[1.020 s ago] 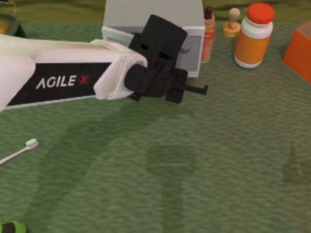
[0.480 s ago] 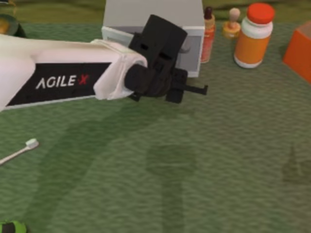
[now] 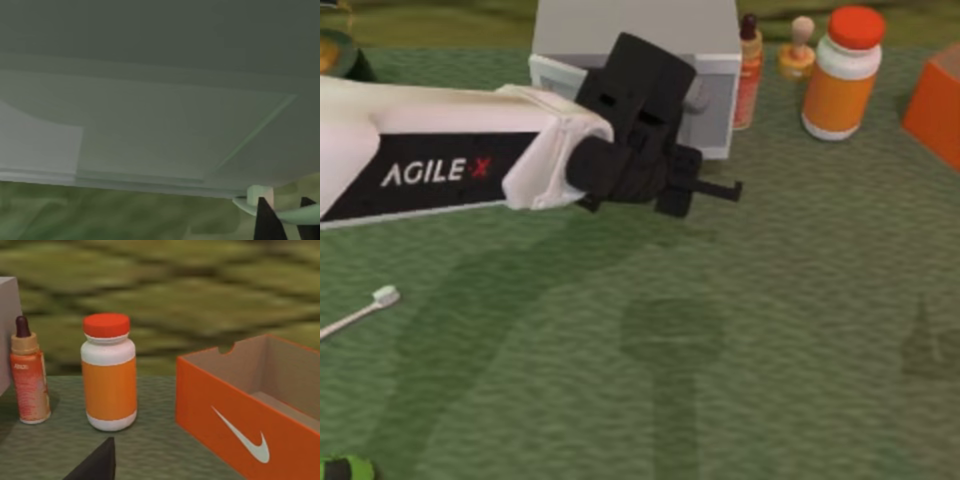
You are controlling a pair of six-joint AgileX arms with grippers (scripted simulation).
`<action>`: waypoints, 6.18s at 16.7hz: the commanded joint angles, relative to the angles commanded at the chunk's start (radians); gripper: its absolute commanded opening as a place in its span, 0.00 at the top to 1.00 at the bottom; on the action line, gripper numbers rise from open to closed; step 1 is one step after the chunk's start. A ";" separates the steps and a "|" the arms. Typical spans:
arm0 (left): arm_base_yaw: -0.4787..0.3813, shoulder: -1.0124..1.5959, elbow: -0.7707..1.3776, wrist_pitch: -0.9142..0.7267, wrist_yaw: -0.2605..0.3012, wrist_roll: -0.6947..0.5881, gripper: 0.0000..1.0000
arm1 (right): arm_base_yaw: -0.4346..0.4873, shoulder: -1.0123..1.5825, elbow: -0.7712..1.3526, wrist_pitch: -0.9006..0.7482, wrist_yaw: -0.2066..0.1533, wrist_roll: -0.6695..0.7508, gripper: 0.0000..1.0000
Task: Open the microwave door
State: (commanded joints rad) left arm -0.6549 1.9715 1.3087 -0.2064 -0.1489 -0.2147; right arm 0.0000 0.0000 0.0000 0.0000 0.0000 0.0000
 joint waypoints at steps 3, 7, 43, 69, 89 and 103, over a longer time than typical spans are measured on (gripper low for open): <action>0.000 0.000 0.000 0.000 0.000 0.000 1.00 | 0.000 0.000 0.000 0.000 0.000 0.000 0.00; 0.000 0.000 0.000 0.000 0.000 0.000 1.00 | 0.000 0.000 0.000 0.000 0.000 0.000 0.00; 0.011 -0.023 -0.034 0.016 0.031 0.037 1.00 | 0.000 0.000 0.000 0.000 0.000 0.000 0.00; 0.023 -0.046 -0.068 0.030 0.065 0.077 1.00 | 0.000 0.000 0.000 0.000 0.000 0.000 0.00; 0.024 -0.057 -0.081 0.035 0.085 0.092 1.00 | 0.000 0.000 0.000 0.000 0.000 0.000 0.00; 0.036 -0.069 -0.100 0.042 0.100 0.118 1.00 | 0.000 0.000 0.000 0.000 0.000 0.000 0.00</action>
State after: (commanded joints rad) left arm -0.6184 1.9025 1.2090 -0.1645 -0.0488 -0.0963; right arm 0.0000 0.0000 0.0000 0.0000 0.0000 0.0000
